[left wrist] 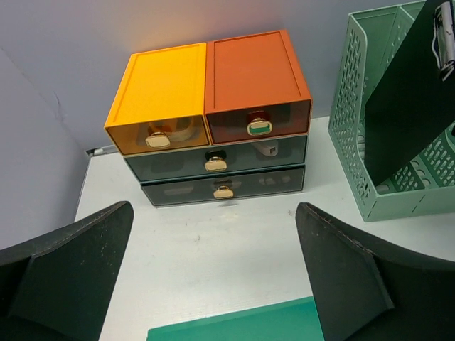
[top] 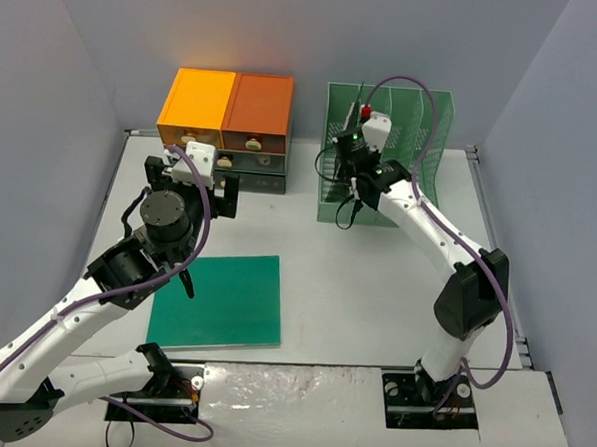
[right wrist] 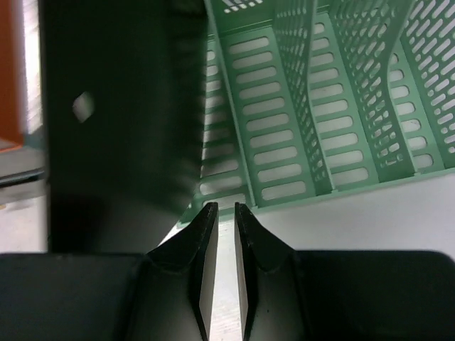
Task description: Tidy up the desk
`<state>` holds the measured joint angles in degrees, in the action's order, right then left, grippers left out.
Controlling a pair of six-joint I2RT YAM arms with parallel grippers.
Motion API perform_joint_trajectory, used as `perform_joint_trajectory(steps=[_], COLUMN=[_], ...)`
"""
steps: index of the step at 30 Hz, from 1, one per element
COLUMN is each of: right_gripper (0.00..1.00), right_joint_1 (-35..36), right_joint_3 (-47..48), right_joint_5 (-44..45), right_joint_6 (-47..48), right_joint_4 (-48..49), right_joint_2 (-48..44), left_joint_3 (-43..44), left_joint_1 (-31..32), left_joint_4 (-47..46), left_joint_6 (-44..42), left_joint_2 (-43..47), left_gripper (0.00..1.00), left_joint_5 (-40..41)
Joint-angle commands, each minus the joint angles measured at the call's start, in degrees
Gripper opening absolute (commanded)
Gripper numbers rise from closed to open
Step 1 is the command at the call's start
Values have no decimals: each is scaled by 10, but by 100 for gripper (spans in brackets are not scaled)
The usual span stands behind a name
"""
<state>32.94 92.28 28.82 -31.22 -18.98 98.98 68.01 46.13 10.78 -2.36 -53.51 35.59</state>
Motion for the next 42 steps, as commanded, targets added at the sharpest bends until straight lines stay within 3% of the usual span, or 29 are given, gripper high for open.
perform_joint_trajectory(steps=[1,11,18,21,29,42], right_gripper=[14,14,11,1,0,0], right_joint_1=[-39,-80,-62,-48,-38,-57], right_joint_3=[50,101,13,-30,-89,-101], right_joint_5=[-24,-70,-123,-151,-221,-437], right_joint_6=[23,19,-24,-38,-57,-115], right_joint_4=[20,15,3,-6,-7,121], right_joint_2=[27,55,-8,-48,-150,-112], left_joint_3=[40,47,45,42,35,36], left_joint_1=[2,3,3,3,4,7], left_joint_4=[-5,16,14,10,4,-3], left_joint_6=[-3,-8,-6,-6,3,9], left_joint_2=[5,8,7,5,3,-5], left_gripper=[97,97,97,97,97,97], left_joint_5=[-1,-2,-5,-6,-10,-10])
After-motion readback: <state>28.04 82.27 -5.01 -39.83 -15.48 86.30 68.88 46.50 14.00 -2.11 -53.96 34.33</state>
